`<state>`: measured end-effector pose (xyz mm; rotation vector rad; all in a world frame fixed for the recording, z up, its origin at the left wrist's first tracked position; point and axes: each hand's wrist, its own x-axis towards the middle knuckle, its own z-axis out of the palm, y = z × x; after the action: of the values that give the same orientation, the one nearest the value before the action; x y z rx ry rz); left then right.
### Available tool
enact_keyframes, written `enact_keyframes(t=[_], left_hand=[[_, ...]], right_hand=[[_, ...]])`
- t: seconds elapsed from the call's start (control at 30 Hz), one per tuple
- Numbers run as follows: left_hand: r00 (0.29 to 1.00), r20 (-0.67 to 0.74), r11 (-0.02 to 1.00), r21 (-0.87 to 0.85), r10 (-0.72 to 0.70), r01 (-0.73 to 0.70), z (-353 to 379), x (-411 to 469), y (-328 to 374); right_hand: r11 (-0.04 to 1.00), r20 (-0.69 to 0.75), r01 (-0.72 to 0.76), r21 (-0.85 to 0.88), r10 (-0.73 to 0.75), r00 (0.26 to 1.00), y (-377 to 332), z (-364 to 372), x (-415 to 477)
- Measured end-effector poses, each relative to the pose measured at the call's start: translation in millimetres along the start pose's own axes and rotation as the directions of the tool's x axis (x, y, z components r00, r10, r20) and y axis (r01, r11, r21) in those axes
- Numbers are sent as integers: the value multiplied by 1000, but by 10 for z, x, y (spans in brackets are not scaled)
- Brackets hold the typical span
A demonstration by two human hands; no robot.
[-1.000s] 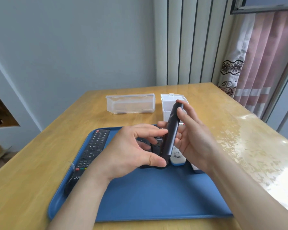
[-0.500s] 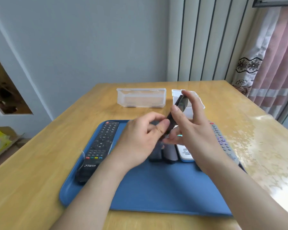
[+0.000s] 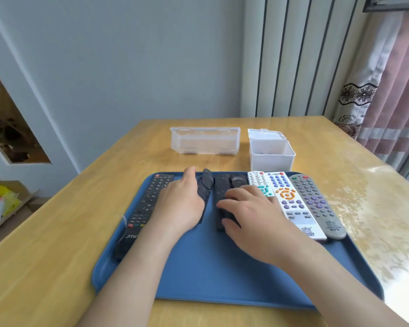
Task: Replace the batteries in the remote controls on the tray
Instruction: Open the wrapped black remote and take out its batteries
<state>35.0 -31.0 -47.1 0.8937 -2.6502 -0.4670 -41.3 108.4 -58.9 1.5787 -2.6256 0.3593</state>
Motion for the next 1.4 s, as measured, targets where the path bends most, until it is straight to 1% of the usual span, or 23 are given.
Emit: enact_keyframes(t=[0.13, 0.2, 0.27, 0.37, 0.43, 0.53, 0.6, 0.63, 0.67, 0.7, 0.73, 0.77, 0.8, 0.83, 0.87, 0.9, 0.97, 1.0, 1.03, 1.1, 1.2, 1.33, 1.4], left_hand=[[1000, -4, 1000, 9, 17, -17, -8, -32, 13], [997, -76, 998, 60, 17, -13, -63, -14, -9], [994, -106, 987, 155, -31, 47, -141, 19, -88], [981, 29, 932, 319, -194, 175, -229, 63, -270], [950, 116, 911, 339, -290, 236, -221, 87, -351], [950, 84, 912, 317, -301, 261, -228, 92, -370], [965, -11, 949, 174, -264, 261, -274, 103, -364], [966, -67, 968, -14, -250, 250, -313, 103, -335], [963, -107, 929, -309, -246, 203, -343, 106, -280], [960, -119, 758, -641, -253, 120, -375, 90, -194], [962, -94, 473, -880, -257, 41, -393, 68, -85], [965, -45, 183, -983, -257, 3, -379, 35, 29], [968, -2, -17, -1000, -252, -7, -348, 7, 131], [966, 32, -113, -994, -256, 3, -305, -21, 217], [964, 47, -134, -991, -262, 12, -252, -43, 271], [964, 36, -91, -996, -264, 12, -198, -62, 307], [972, -30, 71, -997, -231, -14, -132, -78, 317], [977, -49, 132, -991, -207, -21, -121, -75, 298], [983, -52, 158, -987, -178, -23, -128, -75, 283], [996, -20, 163, -987, -82, -6, -149, -85, 259], [997, 55, 214, -976, 51, 43, -162, -126, 276], [991, 65, 265, -964, 114, 32, -143, -155, 319], [988, 49, 269, -963, 147, 8, -141, -140, 313]], right_hand=[[999, 6, 42, -16, -42, 999, -17, 22, -16], [998, 5, 60, 7, -60, 998, -28, 3, -27], [996, 11, 89, 10, -89, 996, -40, -6, -41], [989, 48, 145, 32, -146, 988, -86, 18, -57], [984, 96, 175, 19, -176, 980, -123, 35, -73], [985, 141, 174, -17, -170, 975, -154, 65, -65], [986, 75, 167, 5, -167, 983, -133, 87, -53], [983, -6, 175, 62, -175, 985, -129, 82, -48], [972, -122, 183, 147, -166, 979, -124, 74, -43], [949, -214, 175, 263, -120, 969, -125, 61, -28], [886, -265, 157, 436, -40, 964, -137, 30, -15], [742, -215, 107, 662, 51, 975, -159, -14, -7], [500, -99, 48, 865, 75, 992, -195, -78, -6], [224, 24, -36, 974, 54, 998, -216, -125, -12], [11, 133, -133, 991, 26, 991, -233, -165, -26], [-86, 194, -193, 977, 6, 981, -243, -191, -37], [-130, 228, -222, 966, 29, 973, -256, -196, -47], [-144, 230, -221, 965, 52, 972, -252, -198, -49], [-155, 227, -214, 964, 71, 971, -252, -215, -51], [-166, 198, -180, 970, 105, 975, -239, -274, -56], [-179, 173, -144, 973, 158, 972, -222, -306, -56], [-192, 177, -136, 972, 217, 960, -201, -302, -34], [-154, 146, -110, 982, 248, 958, -173, -304, -21]])
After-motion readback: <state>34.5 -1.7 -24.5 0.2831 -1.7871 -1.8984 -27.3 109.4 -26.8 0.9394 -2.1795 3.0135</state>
